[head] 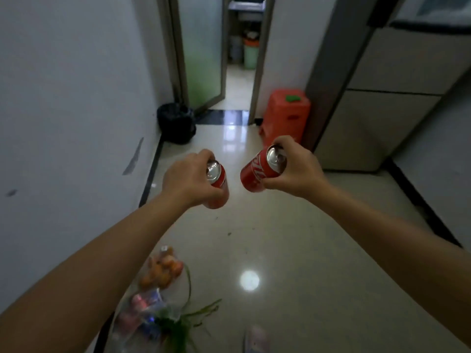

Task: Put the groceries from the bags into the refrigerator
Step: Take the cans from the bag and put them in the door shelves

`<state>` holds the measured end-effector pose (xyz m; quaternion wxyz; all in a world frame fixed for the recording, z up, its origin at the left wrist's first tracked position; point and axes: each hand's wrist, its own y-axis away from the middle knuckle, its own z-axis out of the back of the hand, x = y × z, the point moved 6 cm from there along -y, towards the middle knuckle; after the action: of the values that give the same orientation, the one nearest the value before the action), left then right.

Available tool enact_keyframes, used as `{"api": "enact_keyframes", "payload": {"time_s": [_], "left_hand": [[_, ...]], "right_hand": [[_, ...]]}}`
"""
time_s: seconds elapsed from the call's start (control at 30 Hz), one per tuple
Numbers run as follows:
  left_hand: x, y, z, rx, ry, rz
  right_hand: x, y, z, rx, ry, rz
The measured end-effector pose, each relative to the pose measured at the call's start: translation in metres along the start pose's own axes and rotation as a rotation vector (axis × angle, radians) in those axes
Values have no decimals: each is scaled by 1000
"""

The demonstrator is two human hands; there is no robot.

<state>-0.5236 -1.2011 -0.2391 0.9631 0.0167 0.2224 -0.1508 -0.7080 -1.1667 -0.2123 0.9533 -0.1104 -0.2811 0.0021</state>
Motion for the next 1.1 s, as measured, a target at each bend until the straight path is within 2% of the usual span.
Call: {"api": "enact_keyframes", "payload": {"time_s": [0.17, 0.4, 0.57, 0.8, 0.97, 1.1], "left_hand": [[-149, -45, 31, -164, 93, -238], [-336, -106, 11, -252, 190, -490], [-453, -167, -15, -296, 230, -531], [-589, -267, -12, -464, 246, -574], [-651, -343, -5, -631, 252, -651], [-701, -418, -14, -662, 236, -694]], "right_hand": [[-52, 18, 137, -312, -50, -105], [-155, 31, 287, -498, -6, -152], [-229, 0, 397, -655, -65, -86], [-316, -84, 493, -774, -102, 52], [-381, -155, 542, -815, -73, 152], [-439, -205, 576, -832, -38, 199]]}}
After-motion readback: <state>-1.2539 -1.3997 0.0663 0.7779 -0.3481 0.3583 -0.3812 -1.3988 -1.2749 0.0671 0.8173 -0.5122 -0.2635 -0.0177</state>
